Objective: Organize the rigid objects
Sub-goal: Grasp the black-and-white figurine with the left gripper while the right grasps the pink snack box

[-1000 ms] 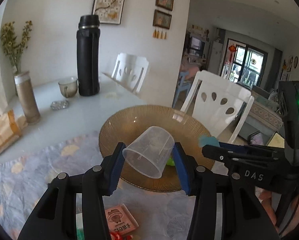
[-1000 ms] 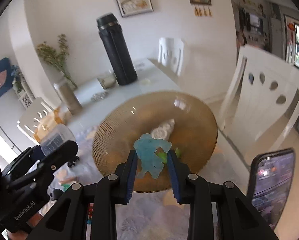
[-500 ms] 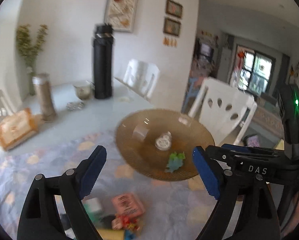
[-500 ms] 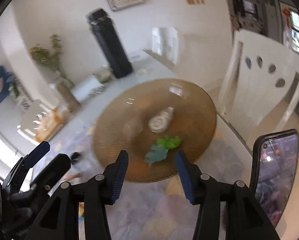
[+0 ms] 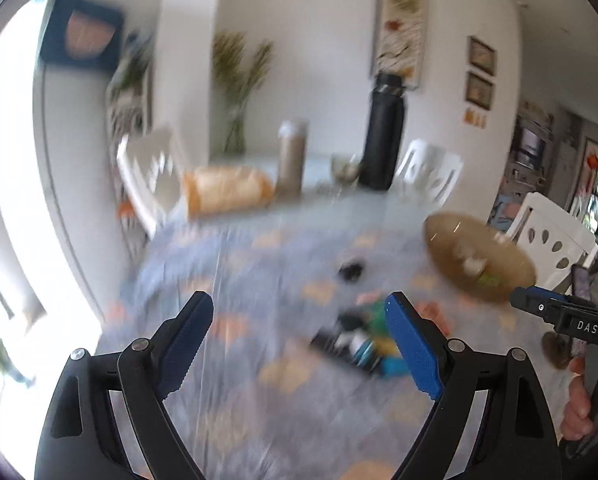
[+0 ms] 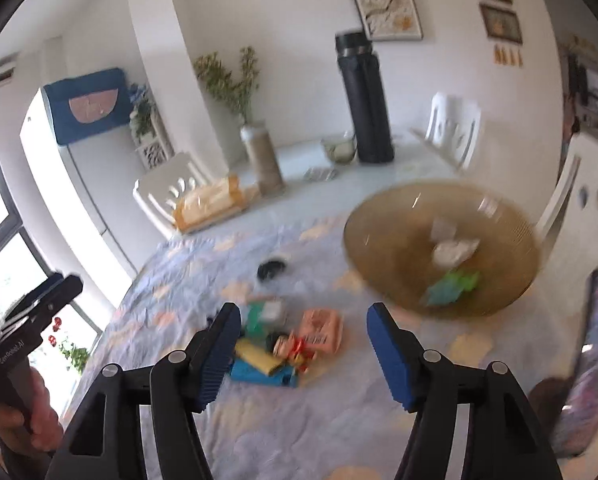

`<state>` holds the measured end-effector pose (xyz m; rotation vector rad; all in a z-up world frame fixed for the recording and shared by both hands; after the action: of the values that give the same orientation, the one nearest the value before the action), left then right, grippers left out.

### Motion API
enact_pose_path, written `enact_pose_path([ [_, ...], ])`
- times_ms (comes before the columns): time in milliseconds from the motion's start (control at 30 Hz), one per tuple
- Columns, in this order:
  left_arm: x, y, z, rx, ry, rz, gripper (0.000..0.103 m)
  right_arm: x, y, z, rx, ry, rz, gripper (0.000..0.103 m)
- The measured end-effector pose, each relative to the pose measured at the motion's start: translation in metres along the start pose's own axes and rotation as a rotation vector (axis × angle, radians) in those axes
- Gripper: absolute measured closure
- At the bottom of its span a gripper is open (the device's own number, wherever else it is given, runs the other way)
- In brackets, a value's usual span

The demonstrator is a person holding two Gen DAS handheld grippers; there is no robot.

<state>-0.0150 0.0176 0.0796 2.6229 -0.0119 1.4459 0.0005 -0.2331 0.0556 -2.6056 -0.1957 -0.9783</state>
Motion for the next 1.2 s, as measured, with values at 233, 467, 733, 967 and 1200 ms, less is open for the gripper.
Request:
enact_pose_path([
  [233, -0.072, -0.026, 0.053, -0.030, -0.182, -0.142, 0.017, -0.061, -0.023, 0.062, 0.035, -0.079, -0.148, 0.039],
  [467, -0.076, -0.019, 0.051, -0.008, -0.177, -0.090, 0.017, -0.065, -0.020, 0.073, -0.031, -0.100, -0.176, 0.039],
  [733, -0.067, -0.007, 0.055, -0.008, -0.243, -0.036, 0.017, -0.061, -0.007, 0.070, -0.018, -0.158, -0.097, 0.039],
  [967, -0.020, 0.042, 0.080, -0.167, -0.294, 0.042, 0.017, -0.021, 0.018, 0.076, -0.105, -0.206, 0.035, 0.042],
  [1200, -0.025, 0.068, 0.133, -0.203, -0.365, 0.070, 0.022, -0.028, 0.040, 0.113, -0.068, -0.273, 0.104, 0.066],
])
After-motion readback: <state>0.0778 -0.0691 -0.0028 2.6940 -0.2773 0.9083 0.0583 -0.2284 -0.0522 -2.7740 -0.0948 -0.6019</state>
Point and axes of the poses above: each gripper's, at about its wrist camera, not at the fingertips, and z roughly the way its jaws point, y to its right, x to its top, the point moved 7 cm from there along z, roughly the way its jaws point, and after that the axes turned 1 degree about -y, right-handed, at the moved point
